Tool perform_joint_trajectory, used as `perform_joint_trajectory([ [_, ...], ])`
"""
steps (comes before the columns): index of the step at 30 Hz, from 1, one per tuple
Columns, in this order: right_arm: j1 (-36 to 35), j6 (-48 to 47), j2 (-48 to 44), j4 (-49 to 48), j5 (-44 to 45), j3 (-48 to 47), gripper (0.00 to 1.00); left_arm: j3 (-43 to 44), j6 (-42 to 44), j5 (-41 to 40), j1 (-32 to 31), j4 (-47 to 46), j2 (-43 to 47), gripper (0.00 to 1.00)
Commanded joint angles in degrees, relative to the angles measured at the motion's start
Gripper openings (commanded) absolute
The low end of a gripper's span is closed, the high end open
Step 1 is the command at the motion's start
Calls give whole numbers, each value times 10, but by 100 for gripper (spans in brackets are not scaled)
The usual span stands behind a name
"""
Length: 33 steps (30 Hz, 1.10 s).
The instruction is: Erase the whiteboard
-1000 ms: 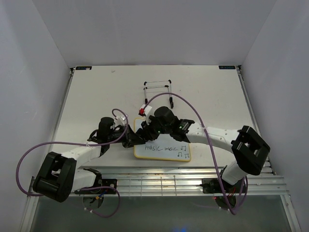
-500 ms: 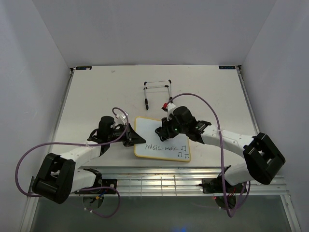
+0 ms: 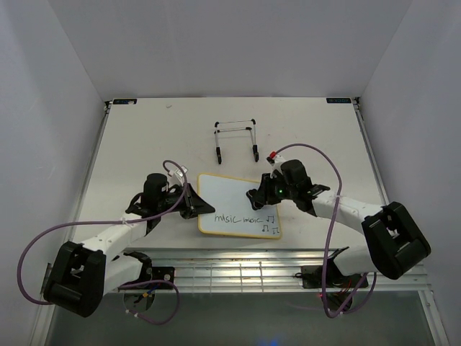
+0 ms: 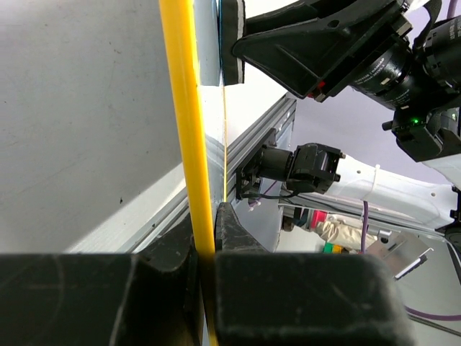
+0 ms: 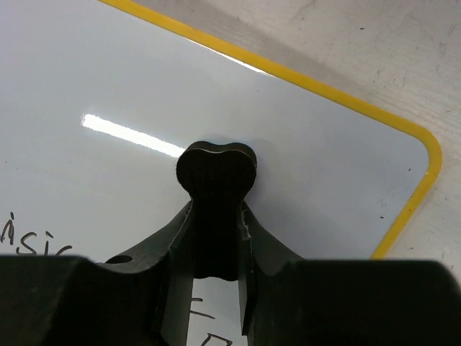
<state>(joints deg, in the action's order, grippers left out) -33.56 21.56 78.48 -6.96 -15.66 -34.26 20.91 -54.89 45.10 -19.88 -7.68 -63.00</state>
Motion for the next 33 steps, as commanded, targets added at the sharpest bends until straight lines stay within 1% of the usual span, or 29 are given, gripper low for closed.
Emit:
perform_joint_trajectory([
  [1, 5, 5, 55, 138, 112, 33, 8, 54, 66, -17, 9, -76, 46, 0],
  [4, 6, 8, 75, 161, 157, 10, 8, 59, 71, -33, 9, -45, 53, 0],
  [6, 6, 7, 88, 185, 203, -5, 8, 66, 77, -50, 9, -24, 64, 0],
  [8, 6, 3, 95, 200, 221, -12, 8, 77, 88, -86, 9, 20, 77, 0],
  [11, 6, -1, 106, 215, 247, -19, 8, 94, 113, -106, 9, 55, 87, 0],
  [13, 6, -10, 117, 224, 261, -28, 8, 105, 123, -106, 9, 67, 85, 0],
  [17, 3, -17, 145, 256, 280, -55, 8, 113, 131, -106, 9, 74, 82, 0],
  [21, -5, -21, 163, 303, 337, -87, 8, 125, 147, -106, 9, 102, 75, 0],
  [24, -5, -23, 171, 305, 346, -94, 8, 128, 149, -106, 9, 105, 74, 0],
  [27, -10, -21, 181, 318, 374, -104, 8, 124, 147, -106, 9, 101, 74, 0],
  [30, -14, -10, 171, 326, 396, -103, 8, 121, 146, -106, 8, 99, 75, 0],
  [33, -24, 5, 126, 326, 413, -99, 8, 119, 148, -105, 9, 99, 72, 0],
])
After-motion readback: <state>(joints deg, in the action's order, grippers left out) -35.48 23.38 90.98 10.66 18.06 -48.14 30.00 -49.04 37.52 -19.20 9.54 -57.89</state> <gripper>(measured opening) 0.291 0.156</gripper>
